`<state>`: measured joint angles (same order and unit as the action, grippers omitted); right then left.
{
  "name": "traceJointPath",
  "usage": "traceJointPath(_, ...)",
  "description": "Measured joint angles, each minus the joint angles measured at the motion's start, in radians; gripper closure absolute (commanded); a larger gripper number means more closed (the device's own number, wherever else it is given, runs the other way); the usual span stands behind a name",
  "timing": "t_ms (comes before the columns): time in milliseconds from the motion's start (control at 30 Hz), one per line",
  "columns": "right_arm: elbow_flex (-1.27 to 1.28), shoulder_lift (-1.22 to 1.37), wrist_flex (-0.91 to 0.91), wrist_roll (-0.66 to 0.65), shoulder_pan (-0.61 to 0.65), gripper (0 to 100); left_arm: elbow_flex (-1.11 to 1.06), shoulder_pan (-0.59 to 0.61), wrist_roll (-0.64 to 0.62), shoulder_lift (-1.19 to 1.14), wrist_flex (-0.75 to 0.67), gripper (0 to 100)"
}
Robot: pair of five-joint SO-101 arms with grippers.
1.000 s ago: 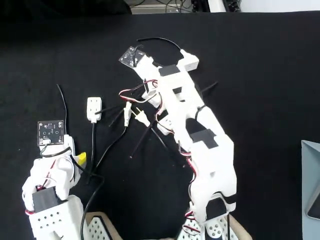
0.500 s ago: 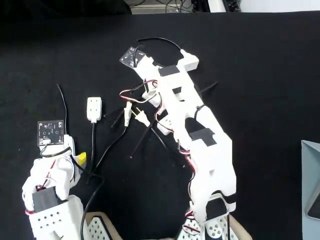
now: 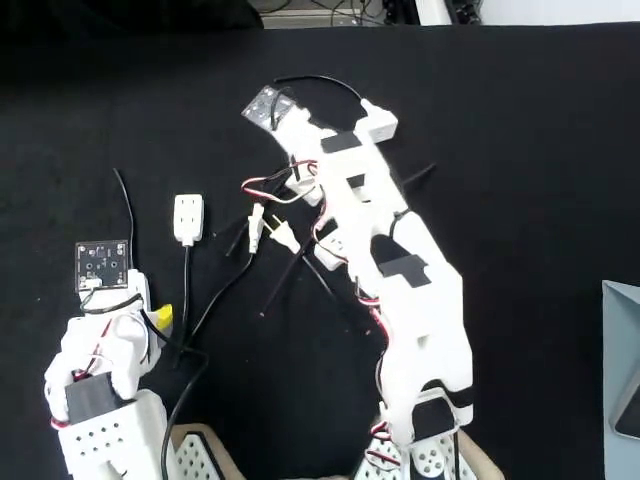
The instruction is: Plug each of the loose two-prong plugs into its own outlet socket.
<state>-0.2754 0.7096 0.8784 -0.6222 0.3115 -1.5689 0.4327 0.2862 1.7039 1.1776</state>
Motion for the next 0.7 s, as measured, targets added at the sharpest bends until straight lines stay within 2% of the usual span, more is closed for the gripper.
traceJointPath(100, -0.005, -0.008, 0.002, 0.000, -0.005, 98.0, 0.000, 0.000, 0.000, 0.000, 0.000, 70)
traceJointPath(433, 0.023, -0.109, 0.203, 0.000, 0.072, 97.8, 0.000, 0.000, 0.000, 0.000, 0.000, 70)
traceJointPath(600, 0.023, -0.133, 0.212, 0.000, 0.066, 84.1, 0.000, 0.000, 0.000, 0.000, 0.000, 70)
traceJointPath(700, 0.023, -0.133, 0.204, 0.000, 0.049, 83.6, 0.000, 0.000, 0.000, 0.000, 0.000, 70)
